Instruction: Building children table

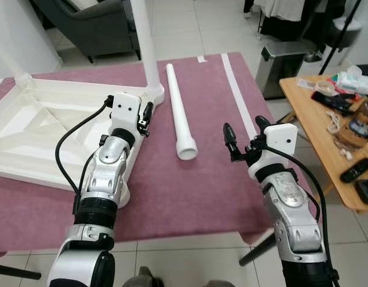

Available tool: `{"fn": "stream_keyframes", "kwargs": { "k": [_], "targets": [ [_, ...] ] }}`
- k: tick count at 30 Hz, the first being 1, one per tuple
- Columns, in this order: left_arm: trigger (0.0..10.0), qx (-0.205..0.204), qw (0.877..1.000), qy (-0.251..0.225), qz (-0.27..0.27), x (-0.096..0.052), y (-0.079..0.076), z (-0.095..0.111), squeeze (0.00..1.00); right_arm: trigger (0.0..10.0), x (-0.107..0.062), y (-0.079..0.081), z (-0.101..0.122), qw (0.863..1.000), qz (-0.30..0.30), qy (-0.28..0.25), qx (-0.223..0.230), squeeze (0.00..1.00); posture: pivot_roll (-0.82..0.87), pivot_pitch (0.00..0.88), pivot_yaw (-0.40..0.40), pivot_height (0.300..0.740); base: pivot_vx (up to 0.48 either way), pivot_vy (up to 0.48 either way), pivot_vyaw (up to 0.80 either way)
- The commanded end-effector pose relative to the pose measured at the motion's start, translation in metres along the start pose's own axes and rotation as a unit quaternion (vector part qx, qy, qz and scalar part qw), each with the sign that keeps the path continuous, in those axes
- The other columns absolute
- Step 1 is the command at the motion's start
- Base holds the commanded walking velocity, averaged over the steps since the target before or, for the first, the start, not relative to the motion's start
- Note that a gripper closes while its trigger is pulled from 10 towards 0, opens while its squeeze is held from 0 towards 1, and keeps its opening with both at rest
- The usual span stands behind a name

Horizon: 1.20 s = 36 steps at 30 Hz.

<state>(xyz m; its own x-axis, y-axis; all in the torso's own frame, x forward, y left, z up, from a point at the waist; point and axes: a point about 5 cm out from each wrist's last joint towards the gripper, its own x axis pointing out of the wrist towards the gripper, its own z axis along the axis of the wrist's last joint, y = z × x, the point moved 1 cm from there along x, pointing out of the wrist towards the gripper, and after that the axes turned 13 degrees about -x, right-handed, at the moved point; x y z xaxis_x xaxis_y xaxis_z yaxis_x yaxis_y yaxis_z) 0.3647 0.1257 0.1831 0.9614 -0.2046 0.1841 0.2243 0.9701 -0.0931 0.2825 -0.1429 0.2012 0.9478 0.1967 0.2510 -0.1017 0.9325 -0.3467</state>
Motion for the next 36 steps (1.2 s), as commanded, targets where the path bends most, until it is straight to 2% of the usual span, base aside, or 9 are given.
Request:
{"fn": "stream_keyframes", "kwargs": {
  "k": [1, 11, 23, 26, 28, 29, 30, 31, 36],
  "targets": [
    [10.0, -0.006, 1.0, -0.003, 0.003, 0.0, -0.002, 0.0, 0.0, 10.0, -0.002, -0.003, -0.001, 1.0, -0.003, 0.002, -0.003, 0.0, -0.13, 0.066, 0.127, 0.74, 0.0, 0.0, 0.0],
    [10.0, 0.015, 0.999, -0.005, -0.039, -0.006, -0.009, 0.001, 0.0, 10.0, -0.004, -0.001, 0.001, 1.0, 0.004, -0.002, -0.001, 0.0, -0.13, 0.07, 0.133, 0.74, 0.0, 0.0, 0.0],
    [10.0, 0.104, 0.989, 0.009, -0.102, -0.008, 0.005, 0.018, 0.0, 10.0, -0.001, 0.014, 0.008, 0.998, 0.068, -0.01, 0.003, 0.0, -0.12, 0.08, 0.138, 0.74, 0.0, 0.0, 0.0],
    [10.0, 0.136, 0.969, 0.052, -0.2, -0.027, 0.011, 0.027, 0.0, 10.0, 0.02, 0.026, -0.002, 0.993, 0.103, 0.043, -0.029, 0.0, -0.1, 0.093, 0.13, 0.74, 0.0, 0.0, 0.0],
    [10.0, 0.136, 0.969, 0.052, -0.2, -0.027, 0.011, 0.027, 0.0, 10.0, 0.02, 0.026, -0.002, 0.993, 0.103, 0.043, -0.029, 0.0, -0.1, 0.093, 0.13, 0.74, 0.0, 0.0, 0.0],
    [10.0, 0.138, 0.952, 0.081, -0.261, -0.047, 0.014, 0.031, 0.0, 10.0, 0.036, 0.028, -0.006, 0.991, 0.104, 0.078, -0.023, 0.0, -0.09, 0.098, 0.125, 0.74, 0.0, 0.0, 0.0],
    [10.0, 0.138, 0.952, 0.081, -0.261, -0.047, 0.014, 0.031, 0.0, 10.0, 0.036, 0.028, -0.006, 0.991, 0.104, 0.078, -0.023, 0.0, -0.09, 0.098, 0.125, 0.74, 0.0, 0.0, 0.0],
    [10.0, 0.134, 0.934, 0.11, -0.312, -0.072, 0.016, 0.035, 0.0, 10.0, 0.056, 0.029, -0.006, 0.989, 0.104, 0.108, -0.011, 0.0, -0.07, 0.109, 0.119, 0.74, 0.0, 0.0, 0.0],
    [10.0, 0.135, 0.917, 0.143, -0.346, -0.1, 0.017, 0.037, 0.0, 10.0, 0.083, 0.032, -0.001, 0.983, 0.119, 0.141, 0.007, 0.0, -0.04, 0.116, 0.104, 0.74, 0.0, 0.0, 0.0]
  ]
}}
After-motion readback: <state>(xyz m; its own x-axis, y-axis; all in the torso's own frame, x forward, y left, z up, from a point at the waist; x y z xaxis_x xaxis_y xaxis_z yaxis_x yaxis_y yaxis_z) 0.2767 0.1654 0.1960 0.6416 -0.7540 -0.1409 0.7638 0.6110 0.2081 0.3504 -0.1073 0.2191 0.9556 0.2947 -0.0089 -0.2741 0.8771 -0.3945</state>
